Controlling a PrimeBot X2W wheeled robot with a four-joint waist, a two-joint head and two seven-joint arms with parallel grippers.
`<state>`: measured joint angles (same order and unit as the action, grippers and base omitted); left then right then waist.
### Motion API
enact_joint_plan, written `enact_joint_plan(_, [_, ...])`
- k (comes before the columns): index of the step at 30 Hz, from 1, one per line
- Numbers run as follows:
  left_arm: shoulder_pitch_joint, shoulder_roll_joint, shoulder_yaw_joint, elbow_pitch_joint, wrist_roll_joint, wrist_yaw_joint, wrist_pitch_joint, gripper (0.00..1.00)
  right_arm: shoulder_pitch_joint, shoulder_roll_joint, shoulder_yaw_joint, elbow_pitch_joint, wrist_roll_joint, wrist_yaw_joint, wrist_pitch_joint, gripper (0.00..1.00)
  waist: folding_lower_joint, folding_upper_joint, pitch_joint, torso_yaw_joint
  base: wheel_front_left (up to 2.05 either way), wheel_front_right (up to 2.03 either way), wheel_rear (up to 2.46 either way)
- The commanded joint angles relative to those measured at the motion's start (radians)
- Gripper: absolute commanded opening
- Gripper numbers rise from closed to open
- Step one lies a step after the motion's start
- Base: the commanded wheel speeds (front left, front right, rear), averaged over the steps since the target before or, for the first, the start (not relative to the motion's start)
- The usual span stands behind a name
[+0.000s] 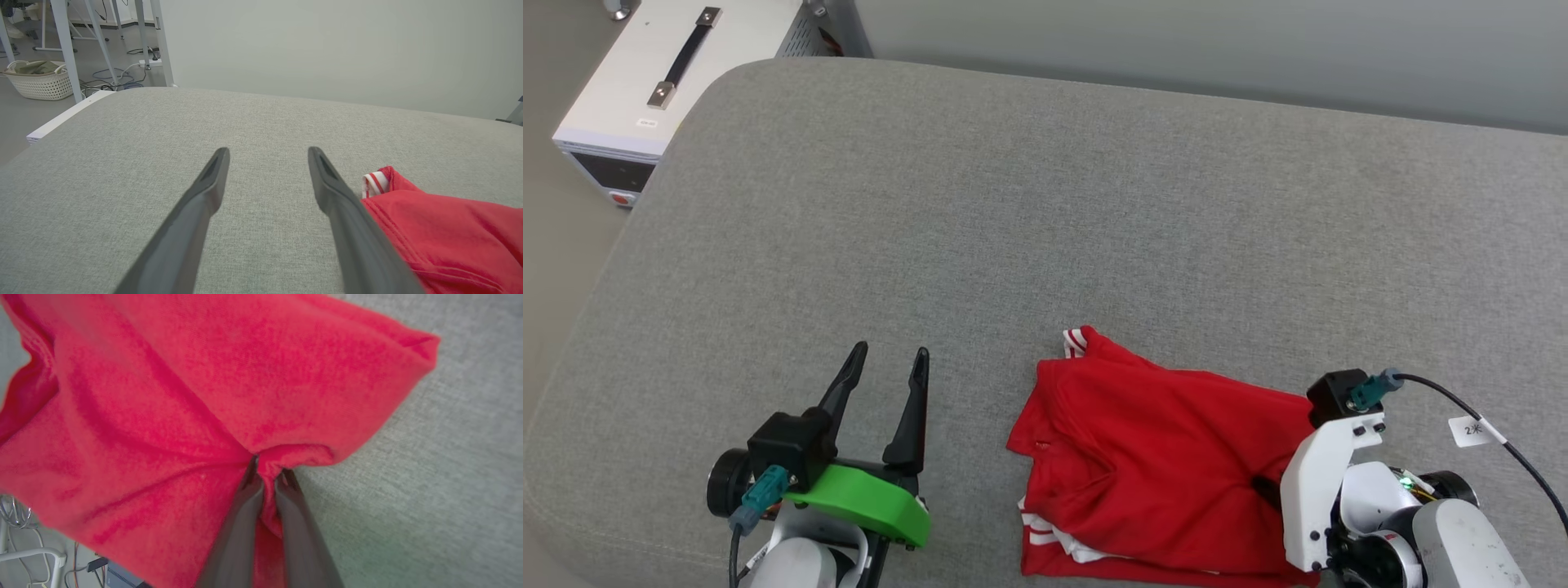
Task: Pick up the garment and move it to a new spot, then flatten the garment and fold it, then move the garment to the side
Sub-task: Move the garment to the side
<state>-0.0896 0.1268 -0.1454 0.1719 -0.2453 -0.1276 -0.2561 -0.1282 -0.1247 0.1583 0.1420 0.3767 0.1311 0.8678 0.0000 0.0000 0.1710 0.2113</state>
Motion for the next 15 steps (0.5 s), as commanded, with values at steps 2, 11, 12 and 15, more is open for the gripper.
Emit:
enact_joint_plan(2, [-0.012,0.000,-0.004,0.003,0.003,-0.003,-0.006,1.00,-0.003,-0.027,0.031,0.015,0.003,0.000,-0.037,0.00,0.0000,0.0000,-0.021,-0.021,0.00,0.00,0.00])
enact_joint_plan(11, [0.000,0.005,-0.057,-0.004,-0.013,-0.003,-0.006,1.00,-0.035,-0.278,0.159,-0.109,-0.028,0.000,-0.145,0.00,0.0000,0.0000,-0.057,-0.121,0.00,0.00,0.00])
enact_joint_plan(12, [0.000,0.006,-0.067,-0.005,-0.014,-0.003,-0.006,1.00,-0.043,-0.320,0.183,-0.128,-0.029,0.000,-0.153,0.00,0.0000,0.0000,-0.058,-0.141,0.00,0.00,0.00])
enact_joint_plan(15, [-0.004,0.004,-0.106,-0.007,-0.014,-0.003,-0.006,1.00,-0.064,-0.429,0.237,-0.177,-0.009,0.000,-0.170,0.00,0.0000,0.0000,-0.057,-0.189,0.00,0.00,0.00])
